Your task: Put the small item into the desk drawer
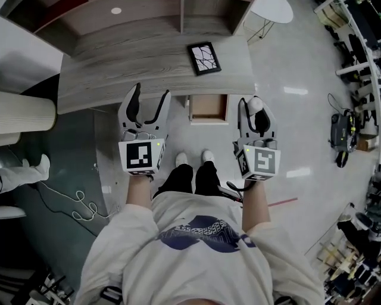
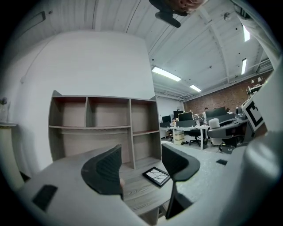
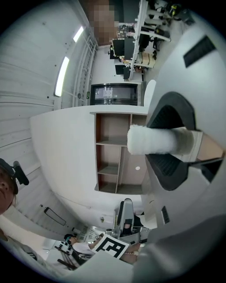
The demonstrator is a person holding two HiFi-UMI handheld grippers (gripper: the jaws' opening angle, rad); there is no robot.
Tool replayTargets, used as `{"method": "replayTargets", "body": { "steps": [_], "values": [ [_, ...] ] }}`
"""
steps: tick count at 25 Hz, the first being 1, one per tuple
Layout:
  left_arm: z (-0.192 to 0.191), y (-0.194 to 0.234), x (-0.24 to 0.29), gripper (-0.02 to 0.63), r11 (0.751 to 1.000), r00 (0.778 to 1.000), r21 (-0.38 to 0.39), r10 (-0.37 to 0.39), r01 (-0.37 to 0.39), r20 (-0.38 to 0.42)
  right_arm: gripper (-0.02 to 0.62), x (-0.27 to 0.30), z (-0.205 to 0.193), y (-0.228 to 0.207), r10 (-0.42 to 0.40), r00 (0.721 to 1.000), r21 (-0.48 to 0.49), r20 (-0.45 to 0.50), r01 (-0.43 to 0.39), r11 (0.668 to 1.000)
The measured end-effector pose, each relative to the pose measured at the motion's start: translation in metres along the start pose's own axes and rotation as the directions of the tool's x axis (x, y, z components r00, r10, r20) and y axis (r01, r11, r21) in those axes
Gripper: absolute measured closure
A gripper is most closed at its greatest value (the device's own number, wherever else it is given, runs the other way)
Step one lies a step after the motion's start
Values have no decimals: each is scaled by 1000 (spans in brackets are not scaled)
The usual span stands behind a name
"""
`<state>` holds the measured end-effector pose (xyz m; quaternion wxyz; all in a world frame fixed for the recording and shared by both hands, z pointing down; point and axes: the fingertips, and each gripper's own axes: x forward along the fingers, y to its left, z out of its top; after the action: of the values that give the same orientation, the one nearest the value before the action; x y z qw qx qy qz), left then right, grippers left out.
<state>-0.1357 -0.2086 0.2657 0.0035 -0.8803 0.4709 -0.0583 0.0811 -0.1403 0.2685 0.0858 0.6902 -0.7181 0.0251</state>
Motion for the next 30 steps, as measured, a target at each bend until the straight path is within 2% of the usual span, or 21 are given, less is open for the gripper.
{"method": "replayTargets", "body": {
  "steps": [8, 14, 18, 25, 30],
  "values": [
    [-23, -24, -2, 338, 1000, 999, -6, 24, -24, -45, 465, 3, -32, -8, 71, 997, -4, -37, -71, 997],
    [-30, -38, -1, 338, 998, 997, 28, 58, -56, -54, 465, 15, -61, -15, 126, 989, -44, -79, -130, 991],
    [-35, -47, -5, 337, 995, 995, 54, 83, -80, -59, 465, 22, -82, -14, 179, 978, -66, -106, -186, 980],
    [-64, -48, -13, 337, 991, 986, 46, 132, -128, -97, 465, 37, -121, 5, 269, 950, -89, -156, -285, 954],
    [-82, -48, -18, 338, 985, 978, 32, 169, -167, -119, 465, 43, -139, 14, 304, 937, -108, -172, -325, 939]
  ]
}}
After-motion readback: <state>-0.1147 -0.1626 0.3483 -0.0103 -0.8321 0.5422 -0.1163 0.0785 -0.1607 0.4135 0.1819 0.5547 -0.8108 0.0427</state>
